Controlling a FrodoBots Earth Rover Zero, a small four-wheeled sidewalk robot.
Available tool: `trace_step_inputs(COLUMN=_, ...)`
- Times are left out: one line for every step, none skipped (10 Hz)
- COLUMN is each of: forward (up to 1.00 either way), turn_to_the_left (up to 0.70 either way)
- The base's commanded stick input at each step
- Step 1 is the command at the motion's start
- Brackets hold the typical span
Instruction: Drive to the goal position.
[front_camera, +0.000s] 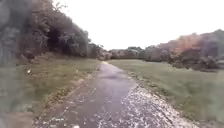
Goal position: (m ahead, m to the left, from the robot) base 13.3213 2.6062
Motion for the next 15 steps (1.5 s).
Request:
trace_step_inputs(forward=0.98, turn_to_the_left=-0.02)
trace_step_inputs(forward=0.98, turn_to_the_left=-0.02)
trace_step_inputs(forward=0.98, turn_to_the_left=-0.02)
trace_step_inputs(forward=0.98, turn_to_the_left=-0.02)
trace_step_inputs(forward=0.98, turn_to_the_left=-0.02)
trace_step_inputs(forward=0.98, turn_to_the_left=-0.02)
trace_step_inputs(forward=0.98, turn_to_the_left=-0.02)
trace_step_inputs(forward=0.98, turn_to_the_left=-0.02)
trace_step_inputs(forward=0.98, turn_to_the_left=-0.02)
trace_step_inputs(forward=0.98, turn_to_the_left=-0.02)
trace_step_inputs(forward=0.98, turn_to_the_left=-0.02)
trace_step_inputs(forward=0.98, turn_to_the_left=-0.02)
trace_step_inputs(forward=0.98, turn_to_the_left=-0.02)
trace_step_inputs(forward=0.98, turn_to_the_left=-0.02)
trace_step_inputs(forward=0.98, turn_to_the_left=-0.02)
